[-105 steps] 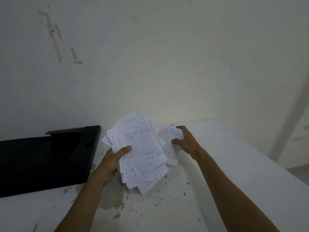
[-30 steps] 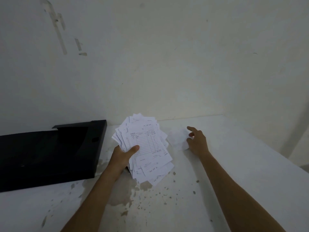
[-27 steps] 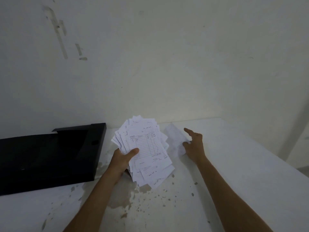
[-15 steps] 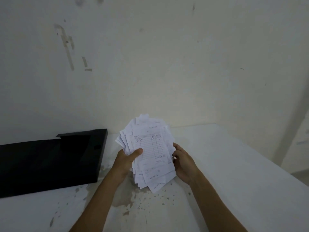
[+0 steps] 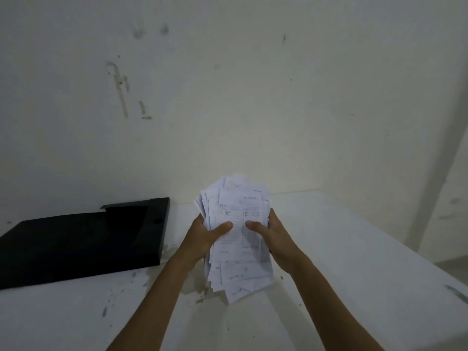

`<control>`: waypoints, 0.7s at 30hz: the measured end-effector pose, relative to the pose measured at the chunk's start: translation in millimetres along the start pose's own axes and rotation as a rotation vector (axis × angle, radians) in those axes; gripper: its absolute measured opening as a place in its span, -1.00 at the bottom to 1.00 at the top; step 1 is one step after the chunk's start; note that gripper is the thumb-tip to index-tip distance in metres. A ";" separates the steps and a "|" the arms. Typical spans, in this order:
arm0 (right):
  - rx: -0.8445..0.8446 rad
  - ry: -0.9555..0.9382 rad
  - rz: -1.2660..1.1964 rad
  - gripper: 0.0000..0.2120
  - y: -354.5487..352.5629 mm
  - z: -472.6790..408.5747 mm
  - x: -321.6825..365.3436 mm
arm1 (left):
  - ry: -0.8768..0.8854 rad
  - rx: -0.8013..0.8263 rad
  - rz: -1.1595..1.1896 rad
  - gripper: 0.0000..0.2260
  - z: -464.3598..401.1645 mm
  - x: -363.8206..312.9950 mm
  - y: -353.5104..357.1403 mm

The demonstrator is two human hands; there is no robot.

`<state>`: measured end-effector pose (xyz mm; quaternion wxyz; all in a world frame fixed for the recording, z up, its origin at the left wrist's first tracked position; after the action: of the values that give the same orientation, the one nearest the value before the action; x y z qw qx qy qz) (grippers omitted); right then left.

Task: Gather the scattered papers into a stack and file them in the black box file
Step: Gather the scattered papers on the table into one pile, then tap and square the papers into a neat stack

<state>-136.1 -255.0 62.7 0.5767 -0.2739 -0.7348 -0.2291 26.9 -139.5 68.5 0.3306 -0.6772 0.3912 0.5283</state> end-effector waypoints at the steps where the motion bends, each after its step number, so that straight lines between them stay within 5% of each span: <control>1: 0.015 -0.003 -0.070 -0.44 3.1 3.6 2.3 | 0.002 0.001 -0.015 -0.45 1.9 -2.0 2.2; 5: -0.128 -0.030 -0.186 -0.62 3.6 16.0 5.7 | 0.097 -0.191 -0.083 -0.83 6.5 -8.5 -4.7; 9: -0.200 -0.075 -0.109 -0.61 -0.2 16.8 3.3 | 0.175 -0.288 -0.165 -0.55 12.7 -9.9 -12.3; 12: -0.108 -0.101 -0.063 -0.52 6.0 18.0 1.3 | 0.114 -0.130 -0.158 -0.64 19.3 -9.9 3.2; 15: -0.071 -0.101 -0.025 -0.53 12.4 18.9 -9.0 | 0.083 -0.062 -0.112 -0.41 21.3 -3.8 16.2; 21: -0.198 -0.089 -0.068 -0.54 -1.2 16.7 -14.1 | 0.119 -0.291 -0.195 -0.38 22.5 2.6 5.3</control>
<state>-146.4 -247.0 45.1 0.5055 -0.3143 -0.7423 -0.3076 12.3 -123.1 60.8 0.2552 -0.7826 0.2620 0.5037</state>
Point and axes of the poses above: each hand's wrist, its own z-axis away from the middle knuckle, its own y-axis out of the palm, x = y × z, the point moved 2 cm from there along -z, towards the middle knuckle
